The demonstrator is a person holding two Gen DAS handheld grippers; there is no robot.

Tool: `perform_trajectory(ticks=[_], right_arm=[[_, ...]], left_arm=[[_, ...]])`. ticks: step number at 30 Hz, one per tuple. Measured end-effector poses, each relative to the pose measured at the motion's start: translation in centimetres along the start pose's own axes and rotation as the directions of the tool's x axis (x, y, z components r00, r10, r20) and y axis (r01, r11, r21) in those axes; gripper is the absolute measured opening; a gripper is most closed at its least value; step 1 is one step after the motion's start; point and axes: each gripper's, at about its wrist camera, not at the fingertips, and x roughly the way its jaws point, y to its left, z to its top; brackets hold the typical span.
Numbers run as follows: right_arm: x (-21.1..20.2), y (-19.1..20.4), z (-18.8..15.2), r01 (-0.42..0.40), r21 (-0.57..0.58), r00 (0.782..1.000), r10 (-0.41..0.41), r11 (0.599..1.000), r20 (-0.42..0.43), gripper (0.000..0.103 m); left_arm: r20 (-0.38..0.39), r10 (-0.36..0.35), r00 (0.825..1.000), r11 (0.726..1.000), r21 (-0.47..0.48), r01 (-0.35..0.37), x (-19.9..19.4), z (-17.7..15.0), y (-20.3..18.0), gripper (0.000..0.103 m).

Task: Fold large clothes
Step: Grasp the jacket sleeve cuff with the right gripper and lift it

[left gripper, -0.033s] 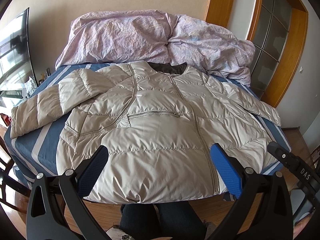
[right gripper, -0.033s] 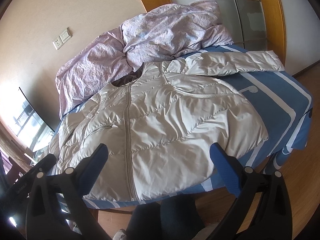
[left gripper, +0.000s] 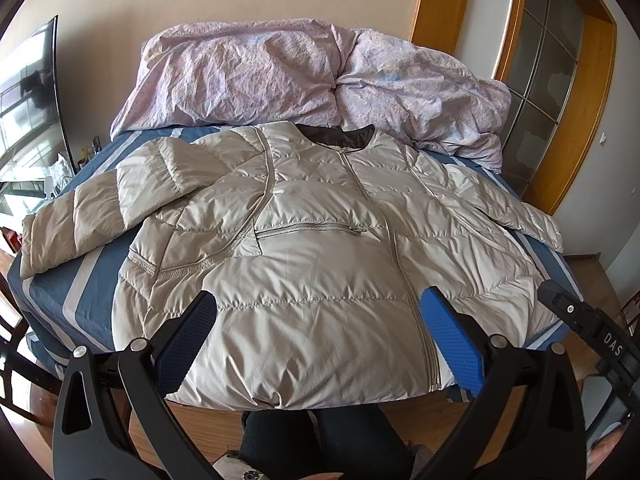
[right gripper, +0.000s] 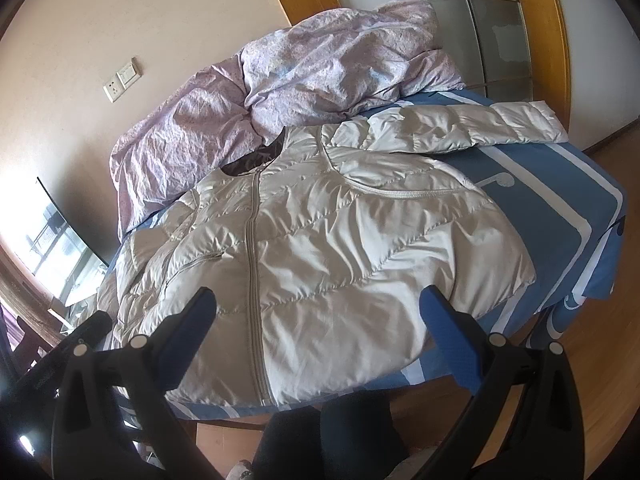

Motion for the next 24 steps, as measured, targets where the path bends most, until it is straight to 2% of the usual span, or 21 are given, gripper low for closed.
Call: perform_trajectory(ticks=[9, 15, 18, 21, 24], right_arm=[[2.4, -4.7, 3.9, 0.011, 0.104, 1.000, -0.012, 0.995, 0.017, 0.101], [4.8, -9.7, 7.9, 0.103, 0.189, 0.995, -0.103, 0.976, -0.012, 0.101], [6.8, -13.6, 10.1, 0.118, 0.298, 0.992, -0.102, 0.947, -0.068, 0.101], [8.6, -18.5, 12.0, 0.135, 0.447, 0.990, -0.102, 0.884, -0.097, 0.101], [10.2, -22.6, 13.6, 0.168, 0.545, 0.986, -0.129, 0.821, -0.110, 0.086]], left_arm=[[-0.022, 0.034, 0.999, 0.999, 0.008, -0.034, 3.1, 1.5, 0.6, 0.102], [-0.069, 0.022, 0.997, 1.000, 0.004, -0.022, 6.1, 2.9, 1.1, 0.102], [-0.104, -0.002, 0.995, 1.000, -0.005, 0.002, 7.8, 3.4, 1.4, 0.102], [-0.141, -0.045, 0.989, 0.999, -0.027, 0.042, 9.4, 3.9, 1.9, 0.102], [-0.165, -0.086, 0.983, 0.996, -0.046, 0.079, 10.7, 4.4, 2.3, 0.102]])
